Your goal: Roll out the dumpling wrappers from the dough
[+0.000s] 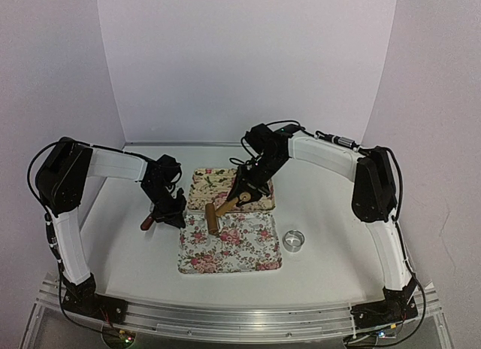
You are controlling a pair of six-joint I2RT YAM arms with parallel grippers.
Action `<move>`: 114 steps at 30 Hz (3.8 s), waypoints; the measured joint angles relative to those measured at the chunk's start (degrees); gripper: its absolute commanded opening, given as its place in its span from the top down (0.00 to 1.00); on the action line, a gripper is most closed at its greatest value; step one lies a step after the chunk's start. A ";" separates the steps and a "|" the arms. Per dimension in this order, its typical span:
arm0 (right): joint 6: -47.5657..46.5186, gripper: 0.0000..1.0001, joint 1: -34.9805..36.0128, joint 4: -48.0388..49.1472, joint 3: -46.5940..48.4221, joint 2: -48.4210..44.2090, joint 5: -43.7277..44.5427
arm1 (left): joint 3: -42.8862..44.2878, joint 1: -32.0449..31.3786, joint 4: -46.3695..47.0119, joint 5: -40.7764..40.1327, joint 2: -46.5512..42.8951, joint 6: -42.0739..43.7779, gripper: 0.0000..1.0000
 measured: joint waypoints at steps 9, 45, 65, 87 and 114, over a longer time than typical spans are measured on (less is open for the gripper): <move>-0.83 1.00 -0.02 -1.06 0.96 0.63 0.42 | -0.20 0.02 0.44 0.13 0.00 -0.93 1.00; -4.69 1.00 -0.28 -2.36 2.56 3.55 0.76 | 0.49 0.35 0.20 1.06 0.82 -0.73 1.00; -6.19 1.00 -0.68 -1.80 3.11 5.45 -1.40 | 0.69 0.35 0.13 1.32 1.01 -0.76 1.00; -5.84 1.00 -3.09 5.55 -8.17 -0.14 -2.89 | 1.07 -0.48 2.60 0.12 1.35 -0.93 1.00; -4.08 1.00 -6.61 17.56 -24.46 -7.20 -5.49 | 1.03 -1.16 5.90 -0.37 1.77 -0.88 1.00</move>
